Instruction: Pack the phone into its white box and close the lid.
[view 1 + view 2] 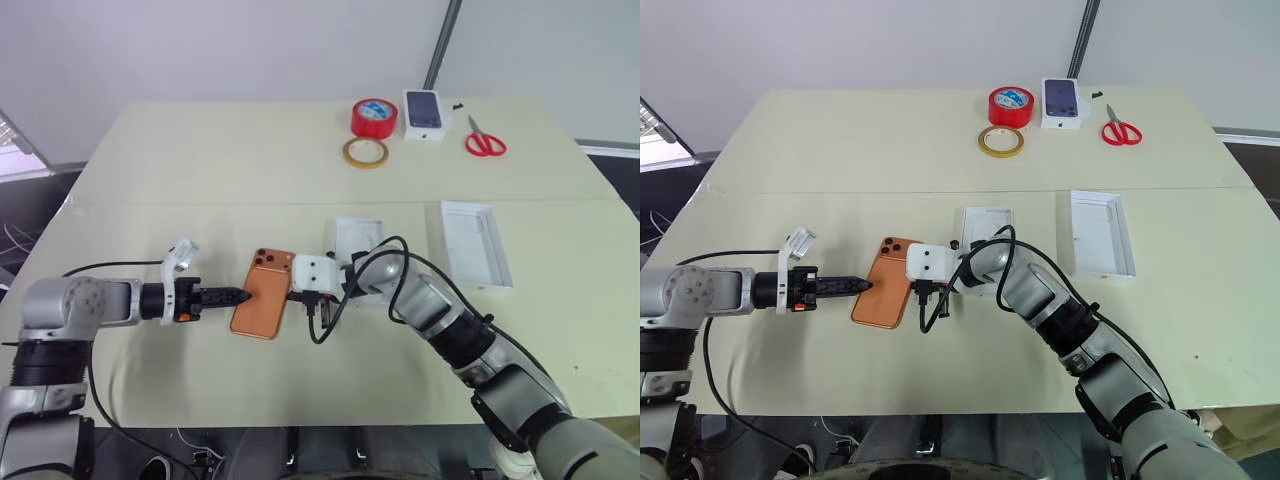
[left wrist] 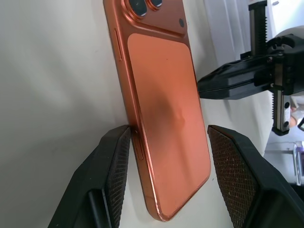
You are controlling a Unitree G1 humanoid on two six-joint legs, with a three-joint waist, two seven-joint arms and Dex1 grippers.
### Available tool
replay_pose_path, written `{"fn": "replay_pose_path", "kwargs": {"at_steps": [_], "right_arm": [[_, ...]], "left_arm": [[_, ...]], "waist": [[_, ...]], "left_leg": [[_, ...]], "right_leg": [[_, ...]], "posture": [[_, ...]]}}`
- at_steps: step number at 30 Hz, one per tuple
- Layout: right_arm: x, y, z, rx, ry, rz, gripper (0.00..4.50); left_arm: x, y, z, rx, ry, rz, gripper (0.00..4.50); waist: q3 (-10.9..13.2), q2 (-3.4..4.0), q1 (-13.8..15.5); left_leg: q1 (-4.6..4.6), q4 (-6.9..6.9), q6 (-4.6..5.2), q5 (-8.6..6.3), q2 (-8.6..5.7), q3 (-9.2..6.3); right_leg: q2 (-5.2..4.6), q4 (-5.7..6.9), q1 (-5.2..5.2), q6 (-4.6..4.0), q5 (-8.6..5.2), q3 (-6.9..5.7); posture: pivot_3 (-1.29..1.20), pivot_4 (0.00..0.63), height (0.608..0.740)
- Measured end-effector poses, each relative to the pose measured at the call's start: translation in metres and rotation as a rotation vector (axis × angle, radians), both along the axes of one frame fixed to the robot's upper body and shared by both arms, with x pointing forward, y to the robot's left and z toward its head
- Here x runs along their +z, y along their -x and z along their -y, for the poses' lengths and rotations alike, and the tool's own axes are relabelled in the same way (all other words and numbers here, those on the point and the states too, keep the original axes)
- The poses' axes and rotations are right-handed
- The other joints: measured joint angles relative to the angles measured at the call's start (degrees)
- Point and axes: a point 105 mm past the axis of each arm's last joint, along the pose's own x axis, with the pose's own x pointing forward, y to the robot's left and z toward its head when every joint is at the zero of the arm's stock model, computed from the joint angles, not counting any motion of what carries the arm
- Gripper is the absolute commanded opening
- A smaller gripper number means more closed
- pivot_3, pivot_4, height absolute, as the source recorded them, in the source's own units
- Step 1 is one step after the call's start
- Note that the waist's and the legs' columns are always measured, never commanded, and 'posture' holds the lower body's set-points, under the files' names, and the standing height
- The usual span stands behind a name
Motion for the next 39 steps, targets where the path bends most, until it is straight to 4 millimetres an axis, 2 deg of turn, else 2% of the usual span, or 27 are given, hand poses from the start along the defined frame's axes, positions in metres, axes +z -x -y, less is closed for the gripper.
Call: {"fn": "replay_pose_path", "kwargs": {"at_steps": [8, 12, 15, 18, 19, 25, 28, 31, 33, 34, 36, 39], "right_arm": [[-0.001, -0.001, -0.006, -0.009, -0.018, -0.009, 0.01], [-0.002, -0.001, -0.005, -0.013, -0.017, -0.005, 0.01], [-0.002, -0.002, -0.005, -0.013, -0.020, -0.001, 0.00], [-0.001, -0.002, -0.005, -0.009, -0.021, 0.004, 0.00], [-0.002, -0.002, -0.005, -0.010, -0.020, 0.005, 0.00], [0.000, -0.005, -0.006, -0.009, -0.045, 0.033, 0.00], [0.016, -0.014, -0.004, -0.053, -0.150, 0.035, 0.00], [0.052, -0.017, 0.009, -0.087, -0.405, -0.135, 0.90], [0.075, -0.010, 0.024, -0.040, -0.486, -0.160, 1.86], [0.076, -0.006, 0.033, -0.025, -0.468, -0.136, 2.43], [0.063, 0.002, 0.054, -0.033, -0.401, -0.140, 3.37], [0.032, 0.020, 0.084, -0.061, -0.315, -0.216, 3.37]], "left_arm": [[-0.001, -0.005, 0.037, -0.059, 0.064, -0.044, 2.74], [-0.001, -0.006, 0.036, -0.048, 0.064, -0.044, 2.74], [-0.002, -0.007, 0.030, -0.023, 0.075, -0.060, 1.85], [-0.007, -0.006, 0.019, 0.026, 0.084, -0.098, 0.42], [-0.001, -0.004, 0.021, 0.016, 0.138, -0.098, 0.05], [-0.001, -0.003, 0.016, 0.044, 0.154, -0.117, 0.05], [-0.001, -0.003, 0.011, 0.087, 0.203, -0.150, 0.05], [0.007, -0.009, 0.010, 0.147, 0.302, -0.099, 0.00], [0.013, -0.013, 0.012, 0.197, 0.344, 0.012, 0.00], [0.014, -0.012, 0.013, 0.199, 0.343, 0.033, 0.00], [0.014, -0.011, 0.016, 0.198, 0.353, 0.030, 0.00], [0.013, -0.008, 0.024, 0.182, 0.370, 0.018, 0.00]], "waist": [[-0.2, -0.04, -0.1], [-0.2, -0.05, -0.2], [-0.2, -0.04, -0.4], [-0.2, -0.04, -0.5], [-0.2, -0.06, -0.4], [-0.2, -0.06, -0.5], [-0.1, -0.09, -0.4], [-0.1, -0.13, -0.2], [-0.1, -0.16, 0.1], [-0.1, -0.20, 0.2], [-0.1, -0.21, 0.4], [0.0, -0.17, 0.1]], "left_leg": [[0.02, 0.00, 0.03, -0.01, -0.01, 0.00], [0.01, -0.01, -0.03, 0.01, 0.00, -0.01], [-0.02, -0.03, -0.03, 0.02, 0.00, -0.01], [-0.06, -0.05, -0.04, 0.02, 0.00, -0.01], [-0.07, -0.05, -0.04, 0.02, 0.00, -0.01], [-0.07, -0.06, -0.05, 0.02, 0.00, -0.01], [-0.13, -0.05, -0.05, 0.03, 0.00, -0.02], [-0.16, -0.05, -0.05, 0.03, 0.00, -0.02], [-0.19, -0.05, -0.01, -0.01, 0.00, -0.03], [-0.19, -0.06, 0.02, -0.04, 0.00, -0.03], [-0.20, -0.06, 0.08, -0.08, -0.01, -0.04], [-0.22, -0.06, 0.31, -0.20, -0.02, 0.00]], "right_leg": [[0.00, 0.01, 0.01, 0.00, 0.00, 0.00], [0.01, 0.02, -0.03, 0.00, 0.00, 0.00], [0.01, 0.02, -0.08, 0.00, 0.00, 0.00], [0.01, 0.04, -0.16, 0.00, 0.00, 0.00], [0.01, 0.04, -0.15, 0.00, 0.00, 0.00], [0.01, 0.03, -0.17, 0.00, 0.00, 0.01], [0.01, 0.03, -0.21, 0.00, 0.00, 0.01], [0.00, -0.01, -0.19, 0.01, 0.00, -0.01], [-0.03, -0.10, -0.16, 0.01, 0.01, -0.03], [-0.04, -0.16, -0.13, 0.01, 0.01, -0.03], [-0.06, -0.21, -0.09, 0.01, 0.01, -0.03], [-0.07, -0.27, -0.10, 0.01, 0.01, 0.00]], "posture": [[0.00, 0.150, 0.740], [0.00, 0.150, 0.740], [0.00, 0.150, 0.740], [0.00, 0.150, 0.740], [0.00, 0.150, 0.740], [0.00, 0.150, 0.740], [0.00, 0.150, 0.740], [0.00, 0.150, 0.740], [0.00, 0.150, 0.740], [0.00, 0.150, 0.740], [0.00, 0.150, 0.740], [0.00, 0.150, 0.740]]}}
